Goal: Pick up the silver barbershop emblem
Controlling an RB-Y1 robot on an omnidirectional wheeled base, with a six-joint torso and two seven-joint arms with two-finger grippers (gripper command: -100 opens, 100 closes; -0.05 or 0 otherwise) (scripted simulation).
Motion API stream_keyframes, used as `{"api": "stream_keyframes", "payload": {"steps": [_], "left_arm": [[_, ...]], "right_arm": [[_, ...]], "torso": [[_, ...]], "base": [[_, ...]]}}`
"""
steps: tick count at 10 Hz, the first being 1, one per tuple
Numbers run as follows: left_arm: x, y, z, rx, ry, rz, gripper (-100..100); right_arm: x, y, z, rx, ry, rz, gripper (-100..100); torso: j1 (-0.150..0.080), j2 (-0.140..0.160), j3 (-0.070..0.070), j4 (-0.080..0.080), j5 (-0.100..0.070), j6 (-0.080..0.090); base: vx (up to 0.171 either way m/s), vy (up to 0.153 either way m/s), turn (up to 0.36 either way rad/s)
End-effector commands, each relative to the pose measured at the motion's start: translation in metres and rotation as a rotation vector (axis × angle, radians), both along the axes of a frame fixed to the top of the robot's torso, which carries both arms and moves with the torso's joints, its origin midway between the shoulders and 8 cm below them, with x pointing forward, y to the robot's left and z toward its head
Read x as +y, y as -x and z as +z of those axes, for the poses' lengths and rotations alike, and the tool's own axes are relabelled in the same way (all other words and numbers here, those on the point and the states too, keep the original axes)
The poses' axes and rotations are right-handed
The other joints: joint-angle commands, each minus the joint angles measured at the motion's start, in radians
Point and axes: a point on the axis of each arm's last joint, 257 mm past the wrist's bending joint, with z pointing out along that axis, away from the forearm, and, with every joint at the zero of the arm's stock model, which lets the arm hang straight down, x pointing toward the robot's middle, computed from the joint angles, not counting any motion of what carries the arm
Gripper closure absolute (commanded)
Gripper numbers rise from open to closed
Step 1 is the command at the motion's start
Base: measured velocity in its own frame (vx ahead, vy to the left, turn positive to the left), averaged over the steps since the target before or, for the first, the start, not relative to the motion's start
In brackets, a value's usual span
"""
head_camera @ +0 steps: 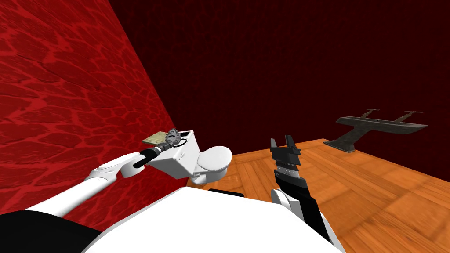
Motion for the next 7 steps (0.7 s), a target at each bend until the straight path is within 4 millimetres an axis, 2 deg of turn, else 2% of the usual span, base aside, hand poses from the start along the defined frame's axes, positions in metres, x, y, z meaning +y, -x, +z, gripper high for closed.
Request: {"api": "stream_keyframes", "payload": {"steps": [1, 2, 3, 4, 5, 7], "left_arm": [[0.01, -0.008, 0.004, -0.013, -0.001, 0.021, -100], [0.018, -0.013, 0.01, -0.026, -0.003, 0.037, -100], [0.027, -0.007, 0.006, -0.015, -0.005, 0.058, -100], [0.015, -0.017, -0.008, 0.006, 0.002, 0.031, -100], [0.024, -0.021, -0.002, -0.005, 0.0, 0.05, -100], [0.04, -0.028, 0.008, -0.025, -0.002, 0.085, -100]], "right_arm": [[0.0, 0.0, 0.0, 0.0, 0.0, 0.0, 0], [0.0, 0.0, 0.0, 0.0, 0.0, 0.0, 0], [0.0, 0.0, 0.0, 0.0, 0.0, 0.0, 0], [0.0, 0.0, 0.0, 0.0, 0.0, 0.0, 0], [0.0, 0.0, 0.0, 0.0, 0.0, 0.0, 0], [0.0, 0.0, 0.0, 0.0, 0.0, 0.0, 0]], "torso": [[0.0, 0.0, 0.0, 0.0, 0.0, 0.0], [0.001, -0.003, -0.001, -0.001, 0.0, -0.002], [0.0, -0.007, -0.004, -0.002, 0.0, -0.002], [0.0, -0.01, -0.006, -0.003, 0.0, -0.003], [0.0, -0.004, -0.003, -0.002, 0.0, -0.001], [0.003, -0.005, -0.003, -0.001, 0.001, -0.003]], "base": [[-0.114, 0.03, 0.01], [-0.03, -0.002, 0.032], [0.011, -0.01, 0.002], [-0.147, -0.021, -0.335], [-0.192, 0.0, -0.201], [-0.046, 0.023, 0.02]]}}
